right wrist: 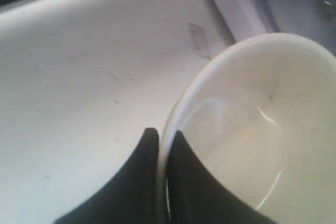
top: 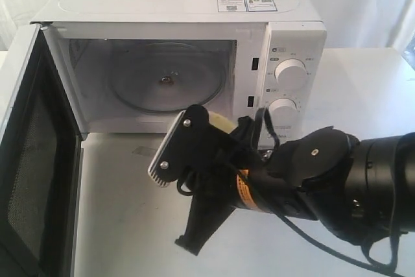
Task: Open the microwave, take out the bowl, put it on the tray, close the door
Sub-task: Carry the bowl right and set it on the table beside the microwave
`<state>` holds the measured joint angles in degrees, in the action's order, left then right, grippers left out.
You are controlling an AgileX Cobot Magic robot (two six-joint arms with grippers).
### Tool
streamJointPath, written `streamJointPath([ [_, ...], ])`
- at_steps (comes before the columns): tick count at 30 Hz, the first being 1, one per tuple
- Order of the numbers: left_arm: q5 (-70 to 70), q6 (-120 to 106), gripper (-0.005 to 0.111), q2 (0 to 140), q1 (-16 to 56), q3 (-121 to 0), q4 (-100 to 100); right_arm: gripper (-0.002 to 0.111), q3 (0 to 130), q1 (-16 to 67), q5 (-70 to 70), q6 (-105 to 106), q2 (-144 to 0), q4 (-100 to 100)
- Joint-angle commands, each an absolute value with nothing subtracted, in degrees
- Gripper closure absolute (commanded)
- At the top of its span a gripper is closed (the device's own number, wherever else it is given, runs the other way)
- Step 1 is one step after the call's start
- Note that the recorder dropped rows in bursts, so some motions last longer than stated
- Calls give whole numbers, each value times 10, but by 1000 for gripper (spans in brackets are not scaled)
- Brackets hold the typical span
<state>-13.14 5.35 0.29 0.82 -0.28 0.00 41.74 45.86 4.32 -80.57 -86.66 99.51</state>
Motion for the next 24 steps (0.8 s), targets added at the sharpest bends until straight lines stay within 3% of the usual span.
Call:
streamJointPath([
  [1, -133, 52, 107, 0, 7, 0, 0, 108, 407, 453, 201, -731, -847, 861],
  [6, -133, 52, 107, 0, 7, 0, 0, 108, 465, 453, 381, -388, -828, 499],
  [11, -133, 52, 107, 0, 7, 0, 0, 108, 502, 452, 466, -218, -814, 329],
  [19, -133, 52, 107, 0, 7, 0, 0, 108, 467, 425, 379, -231, -838, 338],
  [24, -133, 52, 107, 0, 7, 0, 0, 108, 466, 374, 341, -231, -928, 373],
])
